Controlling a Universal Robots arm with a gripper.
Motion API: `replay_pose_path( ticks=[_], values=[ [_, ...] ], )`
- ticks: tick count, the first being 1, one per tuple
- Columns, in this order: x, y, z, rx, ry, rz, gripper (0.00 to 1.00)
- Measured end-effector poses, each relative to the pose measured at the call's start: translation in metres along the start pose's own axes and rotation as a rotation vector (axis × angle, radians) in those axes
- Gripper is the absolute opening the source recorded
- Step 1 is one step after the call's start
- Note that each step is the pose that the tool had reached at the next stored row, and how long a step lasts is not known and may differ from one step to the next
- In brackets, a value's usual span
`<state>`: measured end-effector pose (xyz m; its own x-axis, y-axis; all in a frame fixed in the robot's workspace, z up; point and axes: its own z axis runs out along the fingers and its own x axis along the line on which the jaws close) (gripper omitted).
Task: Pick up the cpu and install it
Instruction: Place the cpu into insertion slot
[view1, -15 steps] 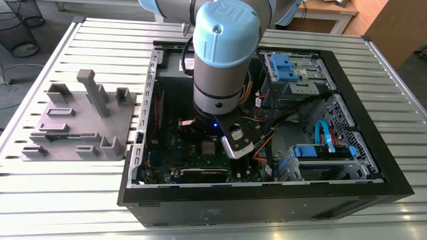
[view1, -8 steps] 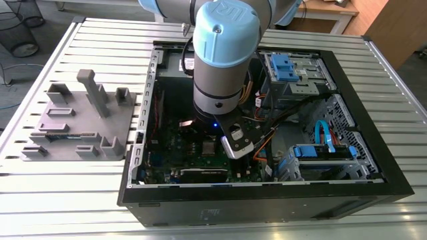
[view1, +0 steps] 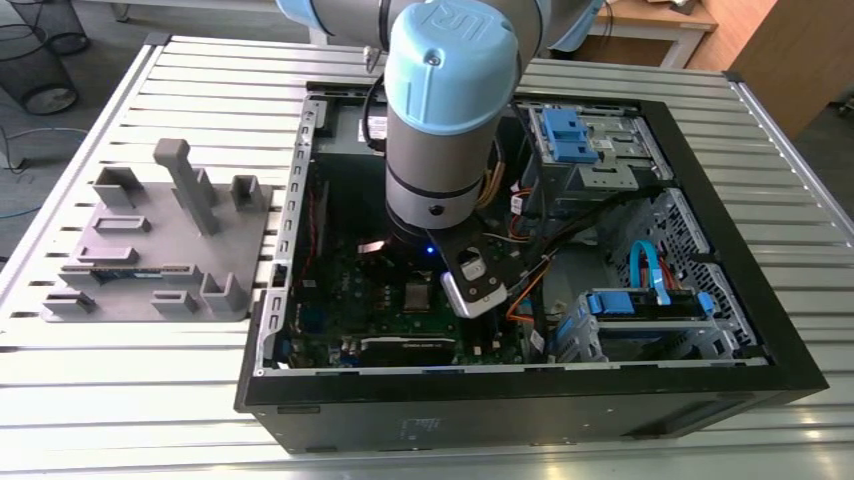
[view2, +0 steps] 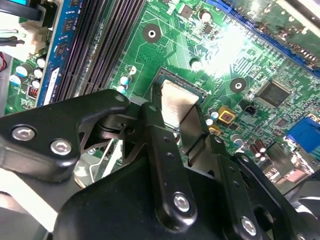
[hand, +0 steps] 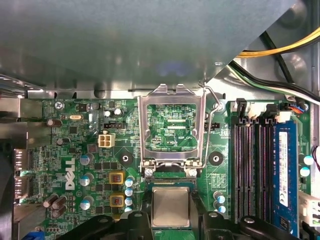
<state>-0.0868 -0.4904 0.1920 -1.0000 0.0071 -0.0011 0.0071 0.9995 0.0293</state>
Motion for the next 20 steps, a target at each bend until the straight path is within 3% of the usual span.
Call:
replay_pose_path(
  ticks=[6, 20],
  values=[
    [0.0014, -0.0002, 0.0018, 0.0047, -0.0002, 0.000, 0.40],
    [0.0007, -0.0001, 0.0023, 0.0044, 0.0000, 0.000, 0.39]
  ],
)
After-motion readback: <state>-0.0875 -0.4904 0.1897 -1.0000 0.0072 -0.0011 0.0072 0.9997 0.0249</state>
